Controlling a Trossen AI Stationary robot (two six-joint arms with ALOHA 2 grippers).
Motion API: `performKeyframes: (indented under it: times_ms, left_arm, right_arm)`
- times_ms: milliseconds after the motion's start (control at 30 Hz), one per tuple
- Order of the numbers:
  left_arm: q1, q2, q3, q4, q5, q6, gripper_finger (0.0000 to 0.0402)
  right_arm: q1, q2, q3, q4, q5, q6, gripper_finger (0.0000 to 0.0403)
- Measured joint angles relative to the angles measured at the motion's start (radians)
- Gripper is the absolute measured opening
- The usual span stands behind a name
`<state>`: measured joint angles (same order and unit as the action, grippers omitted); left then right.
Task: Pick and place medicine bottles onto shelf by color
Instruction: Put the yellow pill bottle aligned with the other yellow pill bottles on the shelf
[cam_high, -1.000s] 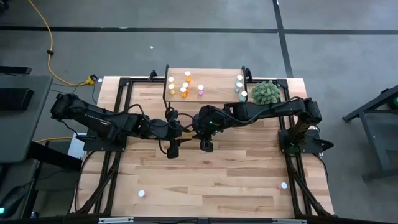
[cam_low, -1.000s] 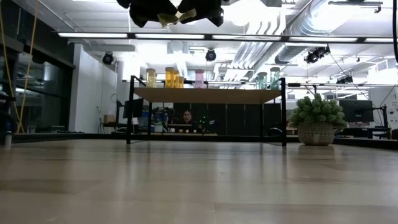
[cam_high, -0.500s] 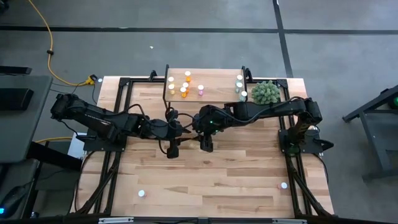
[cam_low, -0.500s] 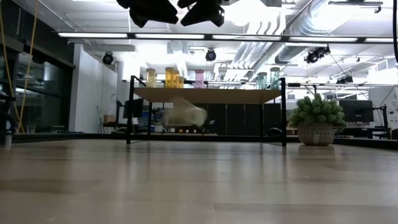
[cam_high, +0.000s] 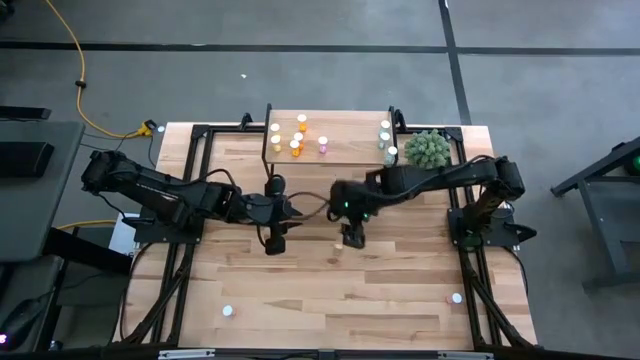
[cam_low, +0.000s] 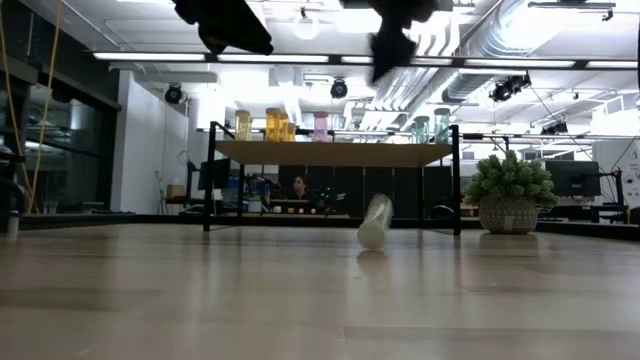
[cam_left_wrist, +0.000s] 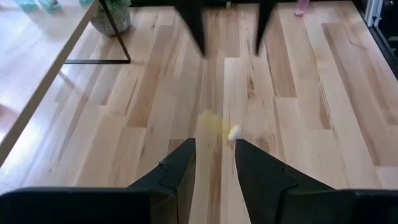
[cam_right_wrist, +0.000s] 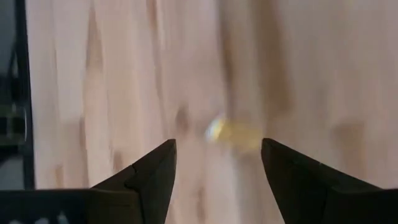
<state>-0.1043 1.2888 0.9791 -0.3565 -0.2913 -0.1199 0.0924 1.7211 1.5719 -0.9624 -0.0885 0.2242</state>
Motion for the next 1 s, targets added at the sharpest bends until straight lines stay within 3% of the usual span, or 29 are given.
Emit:
performKeyframes:
  times_ms: [200,300,467,600,833,1000]
  left_arm:
    - [0.008,0.000,0.000,0.002,-0.002,0.019,0.0104]
    - [0.018,0.000,0.000,0.006,-0.003,0.000,0.0104]
    - [0.047,0.000,0.000,0.004,0.001,-0.112,0.0107]
    - [0.059,-0.037,0.002,0.013,0.024,-0.213,0.0136]
    - [0.058,-0.204,0.080,0.000,-0.024,-0.245,0.0203]
    - [0.057,-0.331,0.097,0.026,-0.059,-0.245,0.0216]
  right_arm:
    - [0.052,-0.049,-0.314,0.190,-0.089,0.133,0.0227]
    - [0.071,-0.055,-0.386,0.271,-0.097,0.137,0.0227]
    - [0.055,-0.040,-0.365,0.242,-0.064,-0.101,0.0227]
    - [0.010,-0.014,-0.328,0.254,0.013,-0.316,0.0227]
    - [-0.068,0.073,-0.320,0.304,0.033,-0.619,0.0227]
    - [-0.096,0.144,-0.320,0.319,0.034,-0.767,0.0227]
